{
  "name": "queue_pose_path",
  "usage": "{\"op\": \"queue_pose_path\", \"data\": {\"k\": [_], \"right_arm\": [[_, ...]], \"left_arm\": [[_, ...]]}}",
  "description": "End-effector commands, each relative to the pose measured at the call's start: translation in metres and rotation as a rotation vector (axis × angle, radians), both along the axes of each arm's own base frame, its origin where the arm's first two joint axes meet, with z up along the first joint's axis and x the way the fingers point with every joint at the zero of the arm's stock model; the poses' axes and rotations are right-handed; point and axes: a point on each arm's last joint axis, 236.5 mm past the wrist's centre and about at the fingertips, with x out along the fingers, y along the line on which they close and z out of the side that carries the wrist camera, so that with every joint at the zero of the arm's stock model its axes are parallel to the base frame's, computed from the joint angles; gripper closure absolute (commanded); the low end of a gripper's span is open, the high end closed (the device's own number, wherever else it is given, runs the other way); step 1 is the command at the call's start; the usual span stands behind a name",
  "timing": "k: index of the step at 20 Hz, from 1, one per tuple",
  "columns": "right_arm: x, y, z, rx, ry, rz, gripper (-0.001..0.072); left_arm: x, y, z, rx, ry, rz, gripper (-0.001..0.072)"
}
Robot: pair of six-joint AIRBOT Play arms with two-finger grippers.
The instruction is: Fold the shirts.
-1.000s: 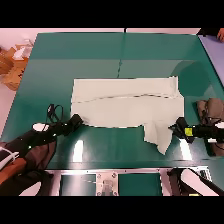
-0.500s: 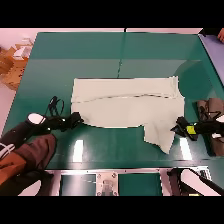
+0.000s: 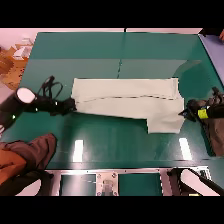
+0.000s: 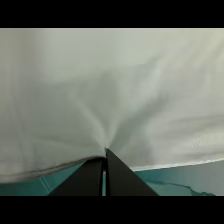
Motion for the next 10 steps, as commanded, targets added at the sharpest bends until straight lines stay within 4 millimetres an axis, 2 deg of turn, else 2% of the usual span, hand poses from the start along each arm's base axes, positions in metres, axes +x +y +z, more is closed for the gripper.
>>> {"op": "queue_pose_path", "data": {"k": [1, 4, 6, 10], "right_arm": [[0.047, 0.0, 0.035, -0.027, -0.124, 0.015, 0.0688], [0.102, -0.007, 0.048, -0.012, -0.186, 0.003, 0.0688], [0.14, -0.01, 0.048, 0.015, -0.212, 0.006, 0.0688], [0.206, -0.008, 0.017, 0.059, -0.209, 0.026, 0.0688]], "left_arm": [[0.042, 0.001, 0.027, 0.03, -0.055, -0.023, 0.0687], [0.083, 0.001, 0.027, 0.056, -0.073, -0.035, 0.0687], [0.114, -0.001, 0.023, 0.06, -0.086, -0.035, 0.0687], [0.173, -0.007, 0.001, 0.054, -0.096, -0.026, 0.0687]]}}
